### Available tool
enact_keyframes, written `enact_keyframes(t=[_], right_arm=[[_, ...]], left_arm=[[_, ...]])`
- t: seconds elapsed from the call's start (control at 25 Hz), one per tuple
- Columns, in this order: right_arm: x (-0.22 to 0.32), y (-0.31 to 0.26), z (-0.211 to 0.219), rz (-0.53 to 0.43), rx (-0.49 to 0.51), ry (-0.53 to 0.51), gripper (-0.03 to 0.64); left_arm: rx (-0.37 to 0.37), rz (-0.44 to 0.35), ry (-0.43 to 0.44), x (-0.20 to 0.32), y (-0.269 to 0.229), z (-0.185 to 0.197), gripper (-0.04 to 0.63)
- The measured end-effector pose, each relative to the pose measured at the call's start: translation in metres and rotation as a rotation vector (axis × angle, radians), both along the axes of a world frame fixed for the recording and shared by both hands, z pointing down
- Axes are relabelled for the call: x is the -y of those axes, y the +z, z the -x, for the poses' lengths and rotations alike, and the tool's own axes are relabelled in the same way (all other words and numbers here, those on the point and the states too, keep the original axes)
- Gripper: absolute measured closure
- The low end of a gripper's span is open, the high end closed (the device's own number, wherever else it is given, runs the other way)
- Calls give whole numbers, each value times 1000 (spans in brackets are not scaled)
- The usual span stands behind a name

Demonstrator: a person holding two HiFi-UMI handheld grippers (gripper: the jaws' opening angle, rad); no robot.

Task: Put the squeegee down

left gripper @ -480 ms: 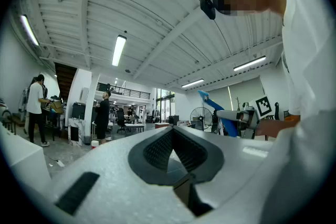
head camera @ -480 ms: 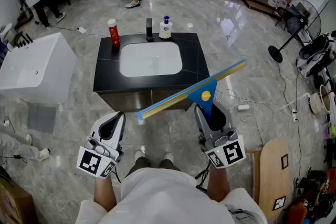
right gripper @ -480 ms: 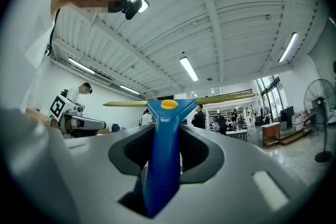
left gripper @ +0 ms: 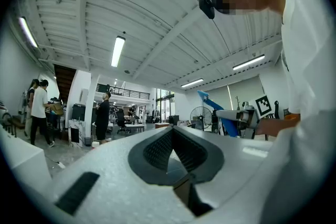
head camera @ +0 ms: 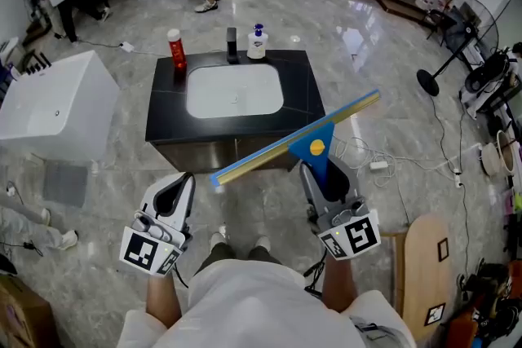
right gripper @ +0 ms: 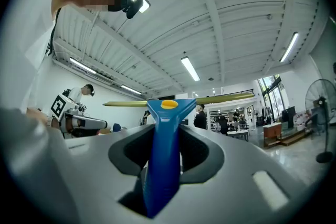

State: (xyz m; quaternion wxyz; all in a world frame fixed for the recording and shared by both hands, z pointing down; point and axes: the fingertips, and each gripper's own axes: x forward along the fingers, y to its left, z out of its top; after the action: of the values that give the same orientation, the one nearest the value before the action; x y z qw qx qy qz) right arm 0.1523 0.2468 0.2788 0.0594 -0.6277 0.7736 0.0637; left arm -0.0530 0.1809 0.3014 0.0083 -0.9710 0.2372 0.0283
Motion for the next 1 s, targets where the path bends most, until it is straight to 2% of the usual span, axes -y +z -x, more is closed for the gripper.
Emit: enact_keyframes(t=[0.4,0.84,1.0], right_arm=[[6,5,-3,9,1,-14,471],[16,21,-33,35,13,-78,471],[37,26,-39,36,12,-118,471]], left_arm=[[0,5,-17,1,4,-2,594],[20,22,-75,2,17,-33,594],[37,39,-93,16,28,-43,594]])
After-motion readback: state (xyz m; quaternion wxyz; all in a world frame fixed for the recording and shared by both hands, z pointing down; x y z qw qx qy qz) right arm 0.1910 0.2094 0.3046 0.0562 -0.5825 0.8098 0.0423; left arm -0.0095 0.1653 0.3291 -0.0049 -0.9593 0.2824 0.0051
